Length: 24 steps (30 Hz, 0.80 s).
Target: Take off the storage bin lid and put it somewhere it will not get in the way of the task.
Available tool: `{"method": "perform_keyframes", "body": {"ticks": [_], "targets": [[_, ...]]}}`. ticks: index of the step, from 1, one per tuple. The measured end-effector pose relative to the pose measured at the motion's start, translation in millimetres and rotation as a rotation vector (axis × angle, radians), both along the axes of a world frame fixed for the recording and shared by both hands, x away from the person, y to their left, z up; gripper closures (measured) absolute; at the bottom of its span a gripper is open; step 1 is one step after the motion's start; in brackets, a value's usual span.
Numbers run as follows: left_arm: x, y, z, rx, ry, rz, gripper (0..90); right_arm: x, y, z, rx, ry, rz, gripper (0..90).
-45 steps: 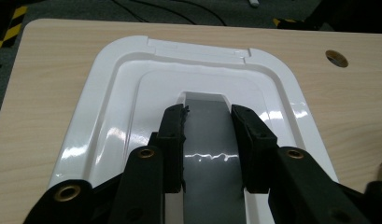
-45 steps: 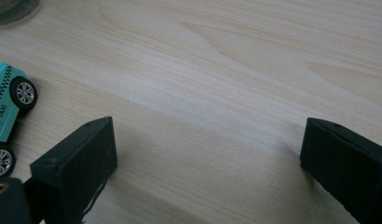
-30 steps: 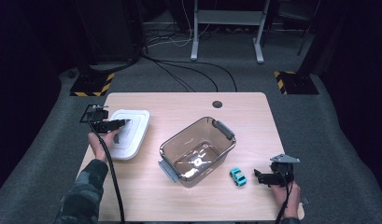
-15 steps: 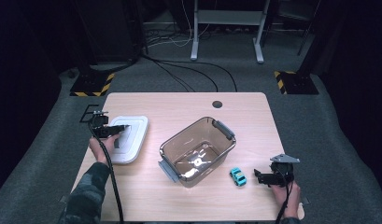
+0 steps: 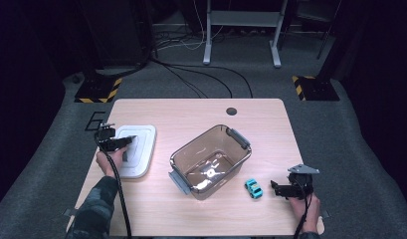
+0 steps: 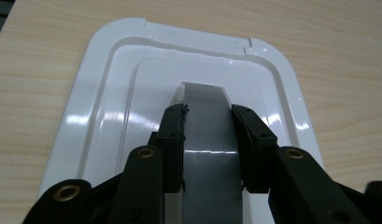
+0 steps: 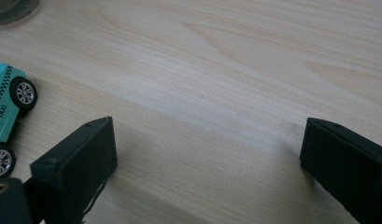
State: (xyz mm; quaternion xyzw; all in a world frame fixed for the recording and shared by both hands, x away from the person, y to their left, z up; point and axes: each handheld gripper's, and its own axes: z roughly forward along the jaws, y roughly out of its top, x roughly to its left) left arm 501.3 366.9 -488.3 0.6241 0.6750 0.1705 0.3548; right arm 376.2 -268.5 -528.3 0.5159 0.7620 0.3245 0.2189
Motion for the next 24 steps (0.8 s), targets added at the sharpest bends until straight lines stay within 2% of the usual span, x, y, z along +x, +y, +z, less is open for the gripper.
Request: {"method": "perform_keyframes", "body": {"ticks": [3, 9, 15, 17, 19, 22, 24], "targets": [[-0.9, 1.1, -3.8, -0.017, -0.003, 0.007, 66.1, 0.0, 0.0, 0.0, 0.000, 0.000, 0.000, 3.1], [-0.9, 1.3, -3.2, -0.003, 0.002, -0.003, 66.0, 0.0, 0.0, 0.0, 0.000, 0.000, 0.000, 3.1], [-1.7, 2.2, -1.6, -0.011, 0.005, -0.010, 63.6, 0.0, 0.0, 0.0, 0.000, 0.000, 0.000, 3.1], [-1.2, 2.5, -0.3, -0.022, 0.009, -0.011, 56.3, 0.0, 0.0, 0.0, 0.000, 0.000, -0.001, 3.2], [-1.0, 3.4, 1.7, -0.032, 0.031, -0.019, 46.6, 0.0, 0.0, 0.0, 0.000, 0.000, 0.000, 3.2], [-3.0, 3.9, 6.3, -0.042, 0.031, -0.023, 33.7, 0.0, 0.0, 0.0, 0.000, 0.000, 0.000, 3.2], [-5.3, 4.9, 10.8, -0.019, 0.026, -0.040, 26.3, 0.0, 0.0, 0.0, 0.000, -0.001, -0.001, 3.2]]}}
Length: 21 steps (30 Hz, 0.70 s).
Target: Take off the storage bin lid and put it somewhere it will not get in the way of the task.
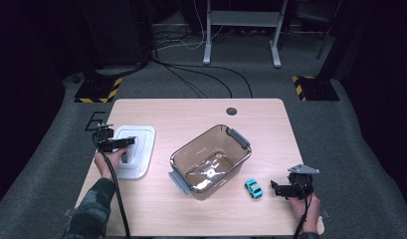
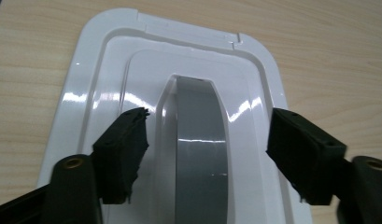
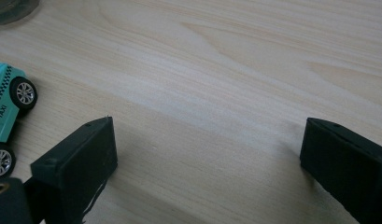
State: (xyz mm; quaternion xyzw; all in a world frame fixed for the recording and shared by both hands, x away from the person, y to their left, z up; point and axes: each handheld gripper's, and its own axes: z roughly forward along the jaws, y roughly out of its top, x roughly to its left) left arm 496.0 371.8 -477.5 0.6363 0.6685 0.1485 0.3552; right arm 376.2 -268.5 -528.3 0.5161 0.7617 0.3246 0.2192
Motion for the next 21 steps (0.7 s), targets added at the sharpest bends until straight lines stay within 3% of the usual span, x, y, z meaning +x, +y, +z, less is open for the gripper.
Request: {"method": "perform_keyframes", "body": {"ticks": [4, 11, 21], "targets": [[-6.8, -3.9, 10.4, 0.022, -0.019, -0.037, 15.4, 0.0, 0.0, 0.0, 0.000, 0.000, 0.000, 3.2], [-21.1, -13.9, 24.4, 0.047, -0.058, -0.098, 5.6, 0.0, 0.0, 0.0, 0.000, -0.001, 0.000, 3.2], [-45.2, -29.0, 31.4, 0.093, -0.107, -0.191, 0.0, 0.0, 0.1, 0.0, 0.000, 0.000, -0.001, 3.2]]}}
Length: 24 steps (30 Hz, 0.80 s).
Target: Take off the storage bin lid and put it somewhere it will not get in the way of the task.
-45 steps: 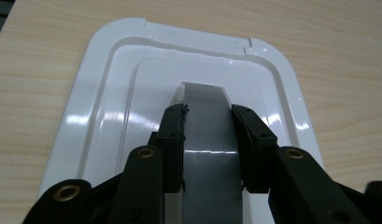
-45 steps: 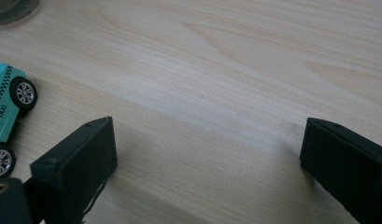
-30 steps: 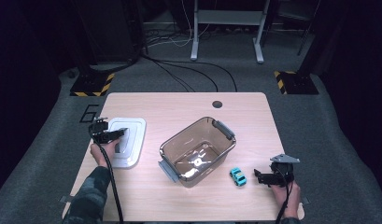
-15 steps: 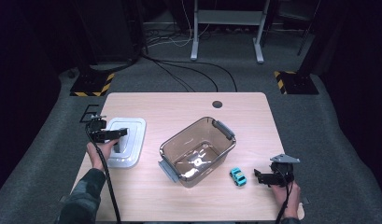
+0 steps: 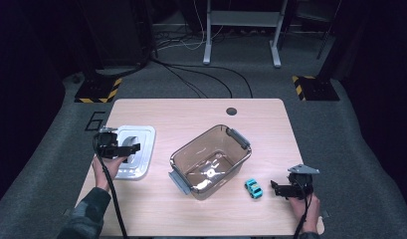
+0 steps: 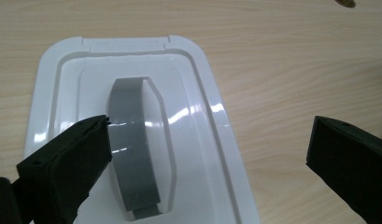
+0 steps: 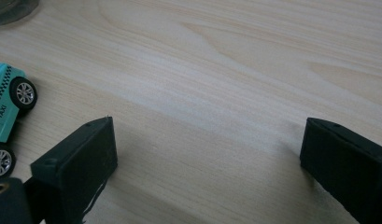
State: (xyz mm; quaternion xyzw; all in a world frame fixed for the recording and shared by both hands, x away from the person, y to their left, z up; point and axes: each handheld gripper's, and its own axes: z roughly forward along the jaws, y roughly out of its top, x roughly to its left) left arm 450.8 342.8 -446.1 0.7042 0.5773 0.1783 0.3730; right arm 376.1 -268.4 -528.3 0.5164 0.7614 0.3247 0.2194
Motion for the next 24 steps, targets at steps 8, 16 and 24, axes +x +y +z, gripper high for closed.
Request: {"method": "perform_keyframes", "body": {"ticks": [8, 16, 24], "targets": [[-21.2, -20.4, -4.2, 0.048, -0.023, -0.089, 0.0, 0.0, 0.0, 0.0, 0.000, 0.000, 0.000, 3.2], [-42.3, -42.2, -18.7, 0.069, -0.025, -0.172, 0.0, 0.0, 0.0, 0.0, 0.000, 0.000, -0.001, 3.2], [-62.9, -64.6, -35.8, 0.110, -0.039, -0.253, 0.0, 0.0, 0.1, 0.0, 0.001, 0.000, -0.001, 3.2]]}}
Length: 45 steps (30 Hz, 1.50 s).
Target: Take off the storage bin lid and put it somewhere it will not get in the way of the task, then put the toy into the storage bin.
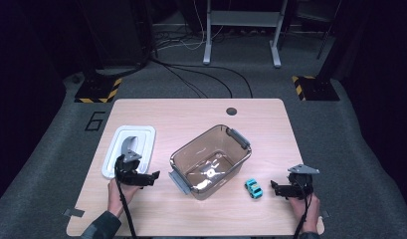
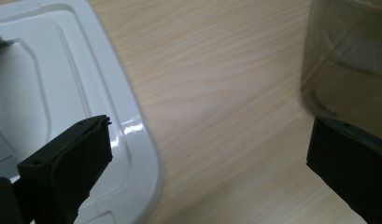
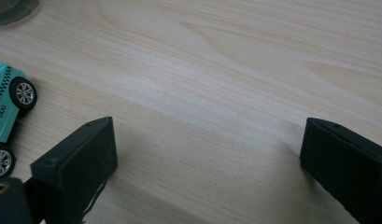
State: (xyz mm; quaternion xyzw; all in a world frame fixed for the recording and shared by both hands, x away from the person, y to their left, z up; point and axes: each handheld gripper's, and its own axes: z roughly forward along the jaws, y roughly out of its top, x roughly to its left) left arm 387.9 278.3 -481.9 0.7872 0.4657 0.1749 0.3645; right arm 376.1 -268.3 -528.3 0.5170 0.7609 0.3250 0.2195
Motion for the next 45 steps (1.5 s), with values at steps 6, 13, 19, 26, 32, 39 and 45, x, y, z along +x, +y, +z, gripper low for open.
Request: {"method": "perform_keyframes", "body": {"ticks": [6, 13, 19, 26, 32, 39, 45], "targets": [[-15.2, -15.9, -9.3, 0.048, -0.014, -0.064, 0.0, 0.0, 0.0, 0.0, 0.000, 0.000, 0.000, 3.2], [-25.9, -26.7, -24.2, 0.078, -0.010, -0.108, 0.0, 0.0, 0.0, 0.0, 0.000, 0.000, -0.001, 3.3], [-31.3, -30.9, -31.8, 0.096, -0.002, -0.129, 0.0, 0.1, 0.2, 0.0, 0.002, -0.001, -0.003, 3.3], [-38.1, -33.7, -46.9, 0.096, 0.001, -0.147, 0.0, -0.1, 0.1, 0.0, -0.001, -0.001, -0.001, 3.3], [-40.0, -33.3, -48.6, 0.077, -0.007, -0.145, 0.0, -0.5, 0.1, 0.1, -0.005, -0.003, 0.006, 3.3], [-39.9, -32.9, -48.3, 0.080, -0.005, -0.152, 0.1, -0.1, 0.3, 0.4, 0.000, 0.006, 0.003, 3.1], [-39.9, -32.9, -48.4, 0.082, -0.006, -0.151, 0.1, 0.2, 1.6, 3.4, -0.003, 0.034, -0.024, 1.8]]}}
